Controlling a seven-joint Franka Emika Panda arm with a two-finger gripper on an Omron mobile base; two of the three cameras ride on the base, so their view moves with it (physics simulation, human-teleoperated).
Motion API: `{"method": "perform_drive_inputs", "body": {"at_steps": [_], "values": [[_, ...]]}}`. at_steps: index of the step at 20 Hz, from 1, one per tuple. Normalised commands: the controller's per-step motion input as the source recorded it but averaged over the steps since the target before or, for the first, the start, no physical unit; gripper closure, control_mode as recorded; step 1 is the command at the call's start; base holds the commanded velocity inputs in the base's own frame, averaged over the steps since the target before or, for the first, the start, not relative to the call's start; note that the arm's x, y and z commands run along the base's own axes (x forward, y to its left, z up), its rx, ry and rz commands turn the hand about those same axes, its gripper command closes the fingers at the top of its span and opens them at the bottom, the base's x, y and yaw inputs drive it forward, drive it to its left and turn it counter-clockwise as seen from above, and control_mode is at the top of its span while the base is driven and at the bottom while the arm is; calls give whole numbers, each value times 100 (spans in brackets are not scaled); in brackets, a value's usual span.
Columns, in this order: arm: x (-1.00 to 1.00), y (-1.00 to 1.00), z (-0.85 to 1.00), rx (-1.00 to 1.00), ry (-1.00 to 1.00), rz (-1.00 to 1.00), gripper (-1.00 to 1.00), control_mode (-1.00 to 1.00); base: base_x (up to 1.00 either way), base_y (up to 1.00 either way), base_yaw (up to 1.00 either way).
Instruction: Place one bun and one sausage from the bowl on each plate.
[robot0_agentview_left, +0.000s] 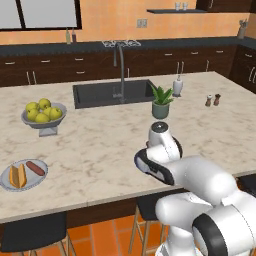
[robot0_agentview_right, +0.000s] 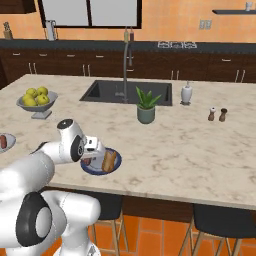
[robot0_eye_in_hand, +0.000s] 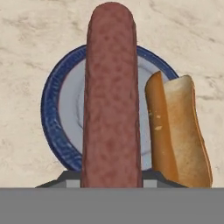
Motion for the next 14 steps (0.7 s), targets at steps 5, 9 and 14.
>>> {"method": "perform_drive_inputs", "body": {"at_steps": [5,9,14], "values": [[16,0,-40,0,9,0,100,-100,0,0,0],[20,0,-20,0,0,-2,100,-100,0,0,0],[12,0,0,0,0,-1,-100,-100,0,0,0]]}}
